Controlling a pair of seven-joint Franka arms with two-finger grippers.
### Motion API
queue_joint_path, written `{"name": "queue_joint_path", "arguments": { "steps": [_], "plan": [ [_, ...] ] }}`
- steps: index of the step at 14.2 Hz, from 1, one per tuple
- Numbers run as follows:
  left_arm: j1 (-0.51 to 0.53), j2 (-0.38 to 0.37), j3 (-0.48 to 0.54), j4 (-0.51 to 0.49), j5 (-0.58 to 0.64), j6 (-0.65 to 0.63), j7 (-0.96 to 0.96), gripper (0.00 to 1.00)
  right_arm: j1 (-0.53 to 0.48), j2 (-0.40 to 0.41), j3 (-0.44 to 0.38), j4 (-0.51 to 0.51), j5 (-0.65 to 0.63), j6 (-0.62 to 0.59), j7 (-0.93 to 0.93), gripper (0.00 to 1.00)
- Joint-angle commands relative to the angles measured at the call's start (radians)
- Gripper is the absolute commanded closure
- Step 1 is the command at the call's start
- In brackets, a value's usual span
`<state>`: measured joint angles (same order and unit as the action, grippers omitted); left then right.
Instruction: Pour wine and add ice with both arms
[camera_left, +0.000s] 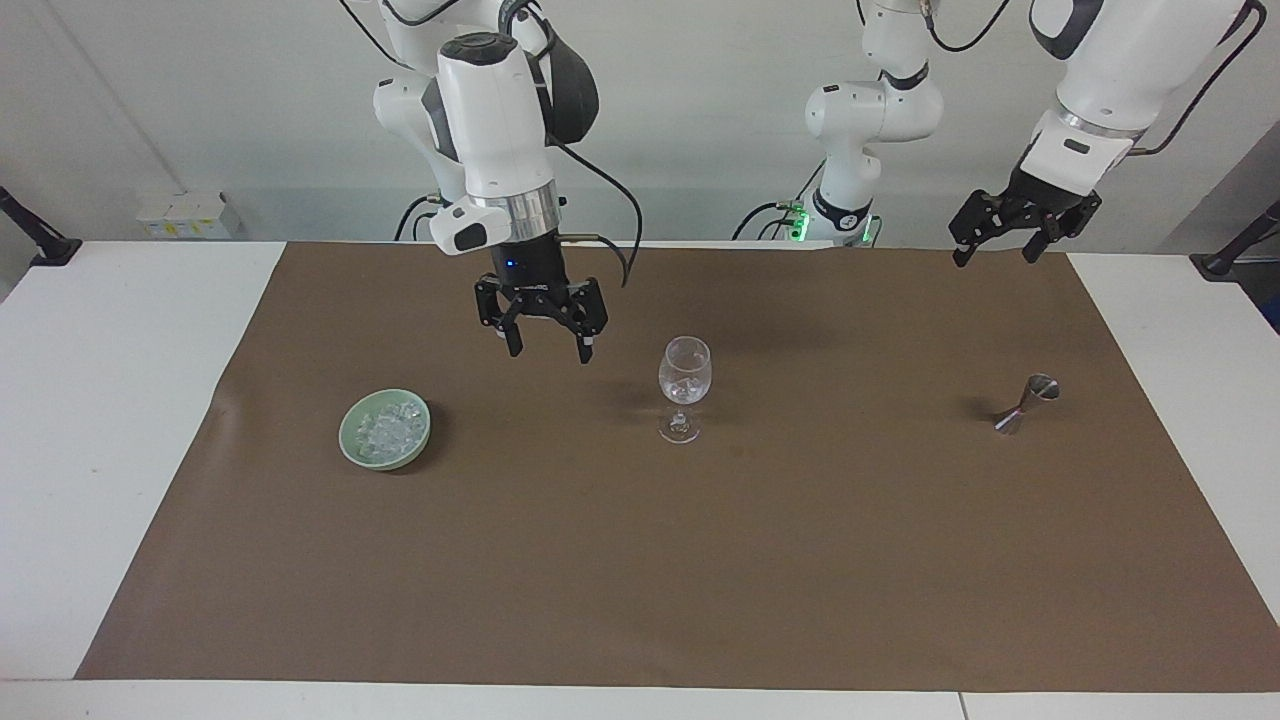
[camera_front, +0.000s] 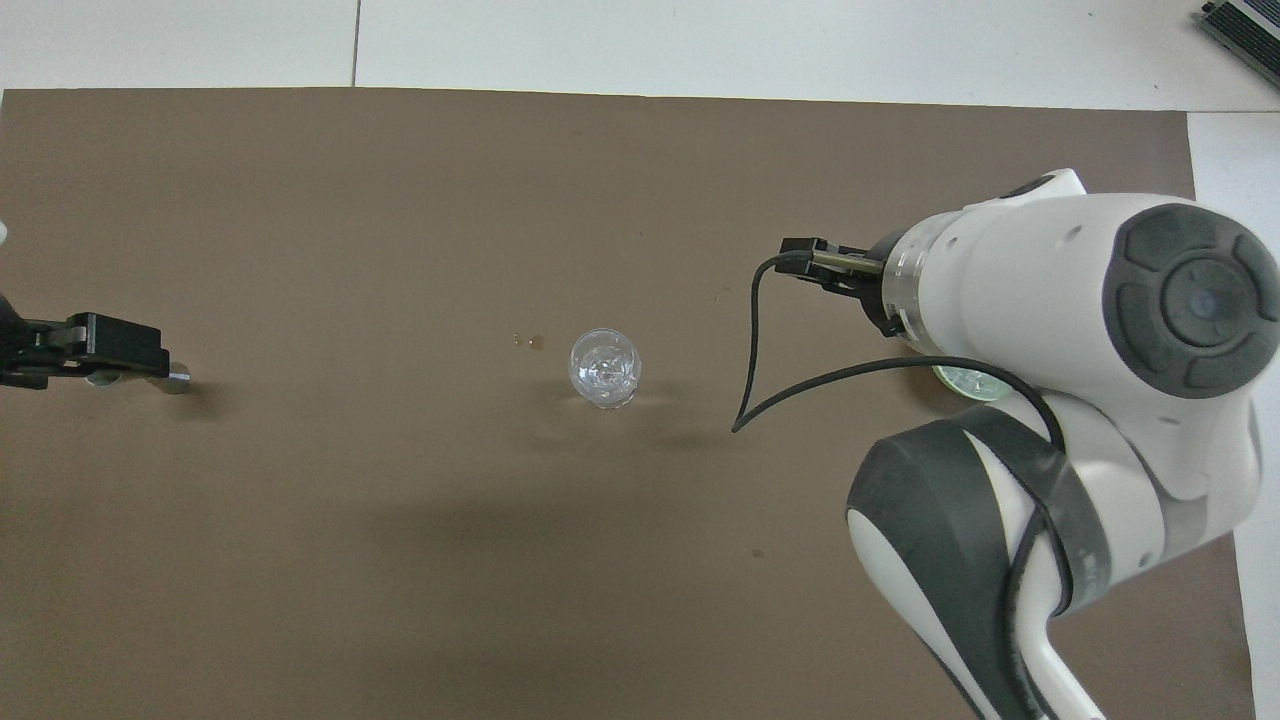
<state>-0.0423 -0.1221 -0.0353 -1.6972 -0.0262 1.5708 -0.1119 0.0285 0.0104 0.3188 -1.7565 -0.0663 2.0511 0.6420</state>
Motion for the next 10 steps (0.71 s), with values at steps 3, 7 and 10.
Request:
{"name": "queue_joint_path", "arguments": {
  "steps": [3, 7, 10],
  "plan": [
    [0.004, -0.011, 0.002, 0.001, -0.008, -0.02, 0.001, 0.0, -0.01, -0.04, -0.04, 0.051, -0.01, -0.156, -0.076, 0.0],
    [0.004, -0.011, 0.002, 0.001, -0.008, -0.02, 0.001, 0.0, 0.008, -0.063, -0.118, 0.058, 0.0, -0.225, -0.152, 0.0],
    [0.004, -0.011, 0.0, 0.001, -0.008, -0.02, 0.001, 0.0, 0.072, -0.073, -0.225, 0.084, 0.005, -0.299, -0.212, 0.0]
  ]
}}
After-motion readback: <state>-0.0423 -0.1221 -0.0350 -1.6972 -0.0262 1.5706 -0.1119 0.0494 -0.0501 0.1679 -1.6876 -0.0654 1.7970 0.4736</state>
